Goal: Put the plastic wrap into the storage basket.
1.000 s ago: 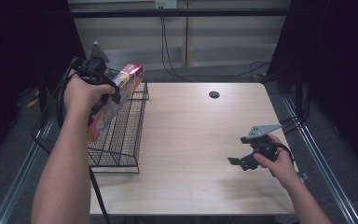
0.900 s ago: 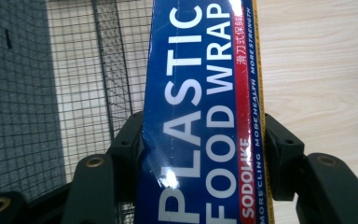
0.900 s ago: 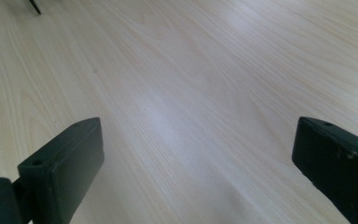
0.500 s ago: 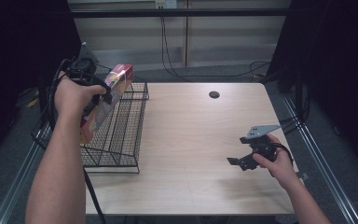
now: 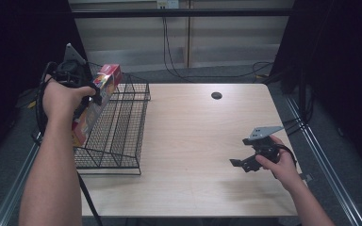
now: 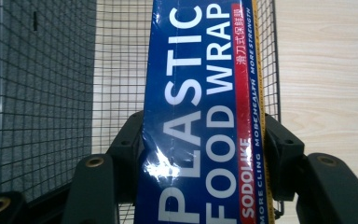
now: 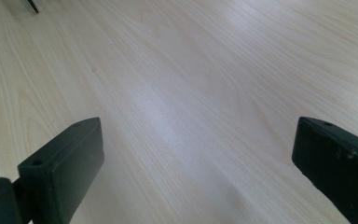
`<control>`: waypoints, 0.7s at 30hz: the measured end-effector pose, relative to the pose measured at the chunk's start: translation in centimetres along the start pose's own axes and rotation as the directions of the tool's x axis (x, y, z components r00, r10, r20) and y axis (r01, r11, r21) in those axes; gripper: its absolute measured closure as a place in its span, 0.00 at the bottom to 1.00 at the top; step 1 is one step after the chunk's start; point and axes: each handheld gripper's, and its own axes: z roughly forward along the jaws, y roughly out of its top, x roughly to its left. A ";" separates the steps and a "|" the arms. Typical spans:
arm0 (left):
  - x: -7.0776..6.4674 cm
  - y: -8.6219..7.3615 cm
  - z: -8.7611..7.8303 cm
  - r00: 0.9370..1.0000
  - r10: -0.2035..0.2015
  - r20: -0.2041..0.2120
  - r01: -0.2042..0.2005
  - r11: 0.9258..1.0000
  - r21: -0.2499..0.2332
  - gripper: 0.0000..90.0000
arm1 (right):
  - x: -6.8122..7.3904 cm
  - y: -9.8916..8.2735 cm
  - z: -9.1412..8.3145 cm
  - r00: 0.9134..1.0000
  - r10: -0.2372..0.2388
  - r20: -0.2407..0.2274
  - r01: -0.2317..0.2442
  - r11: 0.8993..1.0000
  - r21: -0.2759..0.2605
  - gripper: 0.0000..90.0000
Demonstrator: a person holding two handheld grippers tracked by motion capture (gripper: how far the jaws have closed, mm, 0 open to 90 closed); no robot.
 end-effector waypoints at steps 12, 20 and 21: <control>1.4 -0.4 -0.5 0.998 -0.050 -0.023 0.050 0.998 -0.023 0.49 | 0.1 -0.1 0.1 1.000 -0.003 -0.002 0.003 1.000 0.010 0.02; 2.3 -0.8 -0.4 0.996 -0.068 -0.052 0.067 0.997 -0.024 0.49 | 0.0 -0.1 0.1 1.000 -0.001 0.000 0.001 1.000 0.009 0.02; 2.3 -0.8 -0.4 0.996 -0.068 -0.052 0.067 0.997 -0.024 0.49 | 0.0 -0.1 0.1 1.000 -0.001 -0.001 0.001 1.000 0.010 0.02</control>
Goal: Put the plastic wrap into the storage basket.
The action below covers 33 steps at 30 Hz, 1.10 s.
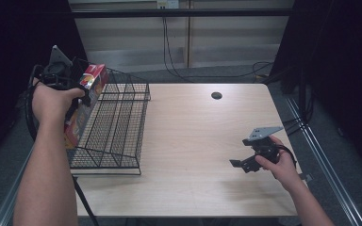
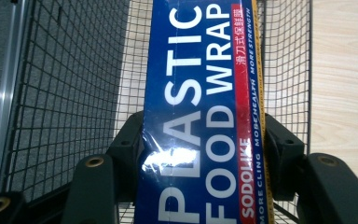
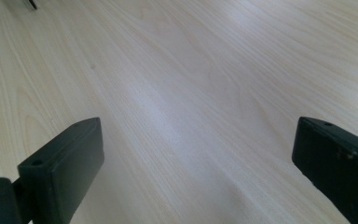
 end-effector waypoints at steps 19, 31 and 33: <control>0.9 -1.2 2.3 0.998 -0.058 -0.010 0.058 0.998 0.038 0.48 | 0.1 0.0 -0.1 1.000 -0.002 0.005 0.002 1.000 0.000 0.02; 1.0 -1.9 3.1 0.997 -0.075 -0.009 0.076 0.995 0.068 0.48 | -0.1 -0.1 -0.1 1.000 -0.001 -0.002 0.001 1.000 0.002 0.02; 1.0 -2.0 3.2 0.996 -0.090 -0.012 0.090 0.994 0.067 0.47 | -0.1 -0.1 -0.1 1.000 -0.002 0.006 0.002 1.000 0.000 0.02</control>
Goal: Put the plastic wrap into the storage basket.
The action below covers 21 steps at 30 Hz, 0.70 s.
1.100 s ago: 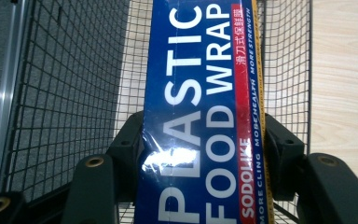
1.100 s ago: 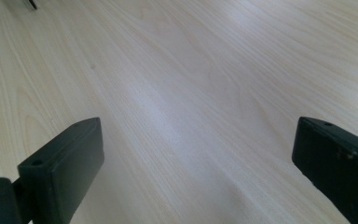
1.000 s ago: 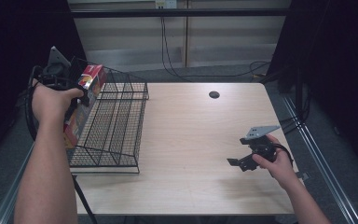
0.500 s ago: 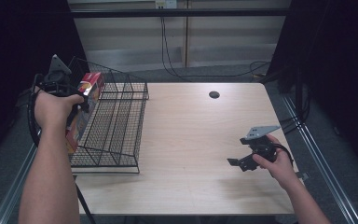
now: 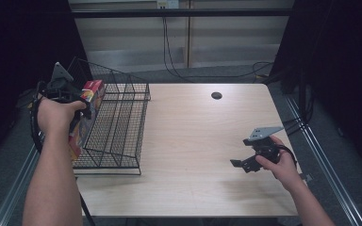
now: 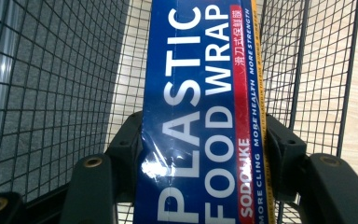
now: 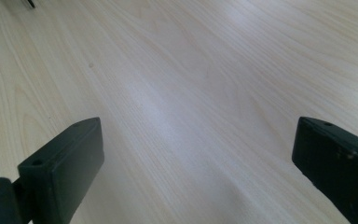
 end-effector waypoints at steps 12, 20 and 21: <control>0.4 -0.2 0.5 1.000 -0.015 -0.006 0.015 1.000 0.014 0.46 | -0.3 0.2 0.1 1.000 -0.001 -0.009 0.001 1.000 -0.004 0.02; 0.3 0.3 -0.7 0.999 -0.028 -0.024 0.027 0.999 -0.043 0.41 | -0.2 0.1 0.2 1.000 -0.001 -0.012 0.001 1.000 0.000 0.02; 0.3 0.3 -0.7 0.999 -0.028 -0.024 0.027 0.999 -0.043 0.40 | -0.2 0.1 0.2 1.000 -0.001 -0.012 0.001 1.000 0.000 0.02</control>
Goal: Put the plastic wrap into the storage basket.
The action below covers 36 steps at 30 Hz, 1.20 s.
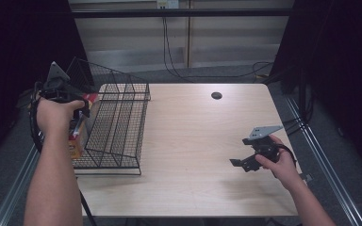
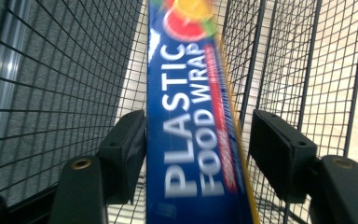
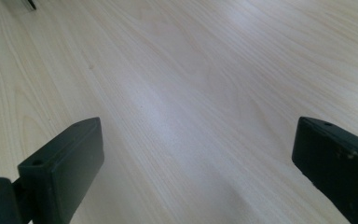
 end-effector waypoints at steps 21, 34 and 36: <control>-6.2 0.2 -0.3 0.969 0.156 0.192 -0.138 0.985 -0.106 0.29 | 0.3 -0.1 -0.2 1.000 0.001 0.007 -0.001 1.000 -0.001 0.02; -8.8 -0.3 0.3 0.939 0.207 0.274 -0.171 0.974 -0.150 0.24 | 0.5 -0.1 -0.1 1.000 -0.003 0.010 0.003 1.000 0.006 0.02; -9.6 -0.5 0.7 0.927 0.237 0.289 -0.199 0.968 -0.155 0.24 | 0.5 -0.1 -0.1 1.000 -0.005 0.009 0.005 1.000 0.006 0.02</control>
